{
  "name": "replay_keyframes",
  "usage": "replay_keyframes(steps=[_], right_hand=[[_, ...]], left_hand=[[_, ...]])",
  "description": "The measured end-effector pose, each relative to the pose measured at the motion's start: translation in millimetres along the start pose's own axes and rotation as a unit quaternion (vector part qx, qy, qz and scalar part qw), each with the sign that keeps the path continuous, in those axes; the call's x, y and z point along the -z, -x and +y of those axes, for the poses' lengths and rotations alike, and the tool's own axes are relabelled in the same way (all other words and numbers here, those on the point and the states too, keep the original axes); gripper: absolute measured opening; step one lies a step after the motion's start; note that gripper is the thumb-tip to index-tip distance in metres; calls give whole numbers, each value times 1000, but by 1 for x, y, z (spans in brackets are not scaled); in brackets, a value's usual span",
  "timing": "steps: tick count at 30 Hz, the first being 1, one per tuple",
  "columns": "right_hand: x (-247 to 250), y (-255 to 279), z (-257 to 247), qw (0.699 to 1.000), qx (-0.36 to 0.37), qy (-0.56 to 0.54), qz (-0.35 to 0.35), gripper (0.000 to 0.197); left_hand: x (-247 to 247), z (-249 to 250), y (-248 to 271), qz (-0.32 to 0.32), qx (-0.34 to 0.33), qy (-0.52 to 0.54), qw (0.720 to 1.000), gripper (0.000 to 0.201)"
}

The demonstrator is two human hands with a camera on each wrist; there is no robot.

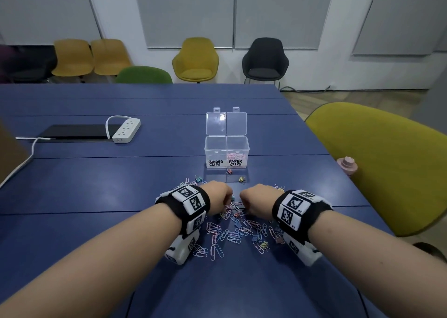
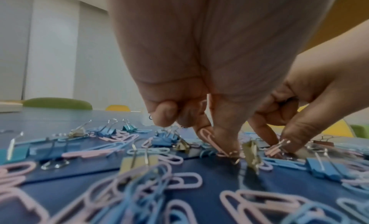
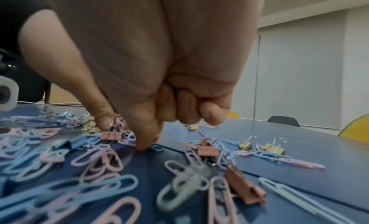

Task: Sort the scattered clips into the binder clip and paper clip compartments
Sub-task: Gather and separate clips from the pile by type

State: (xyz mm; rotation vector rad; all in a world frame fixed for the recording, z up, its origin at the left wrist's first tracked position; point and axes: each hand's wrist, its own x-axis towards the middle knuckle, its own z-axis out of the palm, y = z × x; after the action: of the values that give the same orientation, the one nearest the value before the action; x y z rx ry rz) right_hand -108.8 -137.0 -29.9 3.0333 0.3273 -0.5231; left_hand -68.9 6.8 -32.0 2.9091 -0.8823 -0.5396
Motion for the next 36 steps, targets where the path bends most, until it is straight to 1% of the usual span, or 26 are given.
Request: replay_keyframes(steps=[3,6,8,9,10,11,12,13,14,16,17,18,19,20,22,24,25,26,27,28,29,30,31,32,34,36], right_hand=[[2,1,2,1000,-5,-8,-5,21],[6,2,10,998,-9,-63,2,15],[10,4,17,986,-25,-164,15,14],[12,6,20,964,-40,-261,19,18],[13,9,22,916,-60,-396,22,22],[13,11,25,838,-80,-539,29,25],[13,13,28,744,-98,-660,34,26],[13,16,31,658,-108,-745,34,26],[13,19,35,593,-111,-797,34,25],[11,22,41,498,-111,-859,42,24],[9,22,44,469,-115,-875,50,22],[7,24,46,457,-119,-880,56,20],[4,24,47,461,-120,-877,59,19],[1,25,47,477,-122,-869,55,19],[-5,27,45,534,-120,-836,37,24],[-9,30,41,631,-118,-766,10,26],[-9,32,39,690,-122,-713,1,25],[-8,34,35,757,-127,-641,-2,24],[-8,35,32,828,-124,-547,3,22],[-7,35,29,889,-113,-444,12,21],[-7,35,25,931,-93,-352,20,21],[-7,34,21,957,-66,-280,22,20],[-8,33,17,972,-51,-231,16,14],[-8,33,12,980,-42,-192,13,6],[-10,30,5,989,-45,-142,13,17],[-11,26,0,993,-42,-110,17,20]], left_hand=[[4,-5,3,20,7,48,999,23],[10,-17,7,44,7,143,989,12],[11,-26,10,39,11,280,959,8],[11,-29,13,32,23,380,924,12],[11,-32,16,25,37,494,868,16],[12,-34,19,14,51,600,798,19],[14,-36,23,-3,63,684,727,21],[15,-39,27,-22,72,741,667,22],[17,-41,31,-39,76,778,622,22],[19,-44,36,-60,76,812,575,25],[18,-45,37,-62,81,817,567,29],[16,-44,38,-62,90,816,567,35],[14,-44,38,-60,102,812,571,39],[12,-43,38,-63,113,807,576,39],[9,-40,38,-71,135,797,584,35],[6,-38,40,-76,154,778,604,29],[4,-37,39,-75,165,759,626,27],[2,-36,39,-68,176,730,657,25],[0,-34,39,-59,178,683,705,21],[-1,-32,40,-50,173,613,770,18],[-1,-31,41,-44,164,515,840,16],[-1,-29,43,-39,150,406,900,16],[-1,-26,44,-32,129,317,939,17],[-1,-23,45,-31,107,267,957,18],[-3,-19,45,-36,77,226,970,17],[-7,-14,43,-45,71,179,980,17]])
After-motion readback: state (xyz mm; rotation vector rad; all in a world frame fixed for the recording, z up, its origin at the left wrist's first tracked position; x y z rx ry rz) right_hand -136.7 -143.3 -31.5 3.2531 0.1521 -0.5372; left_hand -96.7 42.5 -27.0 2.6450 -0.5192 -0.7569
